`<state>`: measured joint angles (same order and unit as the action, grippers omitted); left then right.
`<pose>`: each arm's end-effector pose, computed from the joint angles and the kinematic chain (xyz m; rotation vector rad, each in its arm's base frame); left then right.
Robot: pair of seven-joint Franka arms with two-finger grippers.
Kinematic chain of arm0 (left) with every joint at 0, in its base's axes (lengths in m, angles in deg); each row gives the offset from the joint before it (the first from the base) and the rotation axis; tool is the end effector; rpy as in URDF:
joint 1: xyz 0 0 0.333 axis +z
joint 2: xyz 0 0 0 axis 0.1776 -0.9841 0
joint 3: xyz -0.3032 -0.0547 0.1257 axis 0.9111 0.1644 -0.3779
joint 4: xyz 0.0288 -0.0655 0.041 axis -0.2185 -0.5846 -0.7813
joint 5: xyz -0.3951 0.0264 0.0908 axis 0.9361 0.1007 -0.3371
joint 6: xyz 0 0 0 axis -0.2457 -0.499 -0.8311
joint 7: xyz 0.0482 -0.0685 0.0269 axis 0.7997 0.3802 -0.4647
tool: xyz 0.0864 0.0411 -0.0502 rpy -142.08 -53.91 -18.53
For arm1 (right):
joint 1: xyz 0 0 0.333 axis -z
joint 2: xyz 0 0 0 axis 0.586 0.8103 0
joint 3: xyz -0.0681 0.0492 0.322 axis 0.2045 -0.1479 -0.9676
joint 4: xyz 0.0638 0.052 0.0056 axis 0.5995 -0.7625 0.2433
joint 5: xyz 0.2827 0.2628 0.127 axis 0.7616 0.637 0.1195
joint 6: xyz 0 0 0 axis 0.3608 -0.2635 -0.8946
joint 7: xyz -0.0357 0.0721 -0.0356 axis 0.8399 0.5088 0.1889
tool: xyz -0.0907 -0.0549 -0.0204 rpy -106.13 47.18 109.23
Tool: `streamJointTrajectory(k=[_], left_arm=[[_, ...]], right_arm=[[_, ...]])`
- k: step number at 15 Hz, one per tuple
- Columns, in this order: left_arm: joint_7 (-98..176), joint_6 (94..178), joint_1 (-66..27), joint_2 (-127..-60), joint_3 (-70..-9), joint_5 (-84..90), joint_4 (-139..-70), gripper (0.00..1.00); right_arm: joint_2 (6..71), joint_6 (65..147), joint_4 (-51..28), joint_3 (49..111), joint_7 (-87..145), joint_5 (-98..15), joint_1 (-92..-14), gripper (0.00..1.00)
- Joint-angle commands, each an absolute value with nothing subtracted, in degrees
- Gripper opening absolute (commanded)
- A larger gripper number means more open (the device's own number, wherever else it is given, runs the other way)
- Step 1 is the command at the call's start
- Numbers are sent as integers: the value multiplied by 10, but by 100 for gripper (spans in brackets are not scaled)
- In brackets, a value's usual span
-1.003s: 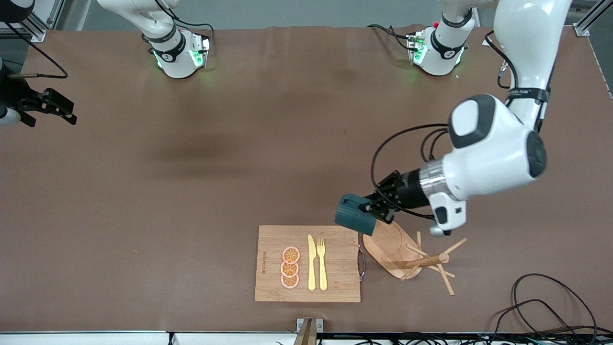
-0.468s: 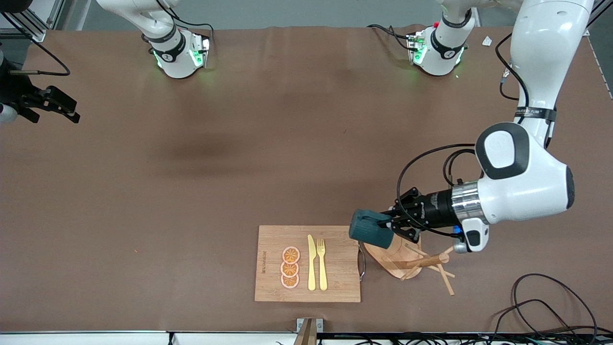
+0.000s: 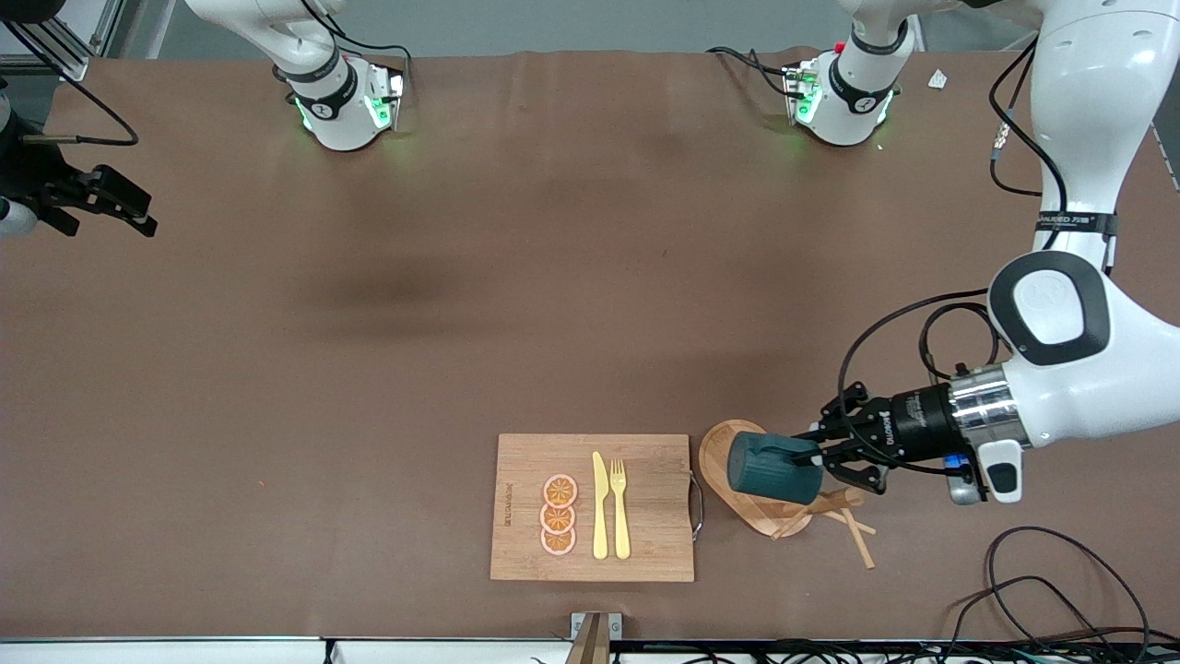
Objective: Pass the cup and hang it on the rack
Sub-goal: 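Carry the mug to the wooden rack and hook it on a peg, then open the left gripper to release the mug on the peg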
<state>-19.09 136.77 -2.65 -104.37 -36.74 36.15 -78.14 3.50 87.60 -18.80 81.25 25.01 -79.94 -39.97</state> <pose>0.7566 -0.1403 0.4391 1.8417 1.3894 -0.5394 0.5121 -0.0311 0.6212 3.1367 -0.0363 0.0665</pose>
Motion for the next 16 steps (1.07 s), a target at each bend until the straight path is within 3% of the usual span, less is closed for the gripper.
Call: streamJointTrajectory(k=[1, 16], left_arm=[[-172, 1365, -21, -1047, -363, 376, -780, 0], [-166, 1365, -8, -1072, -363, 389, -779, 2]], right_arm=[[35, 868, -183, 814, 246, -796, -402, 100], [35, 868, -183, 815, 254, -796, -399, 100]])
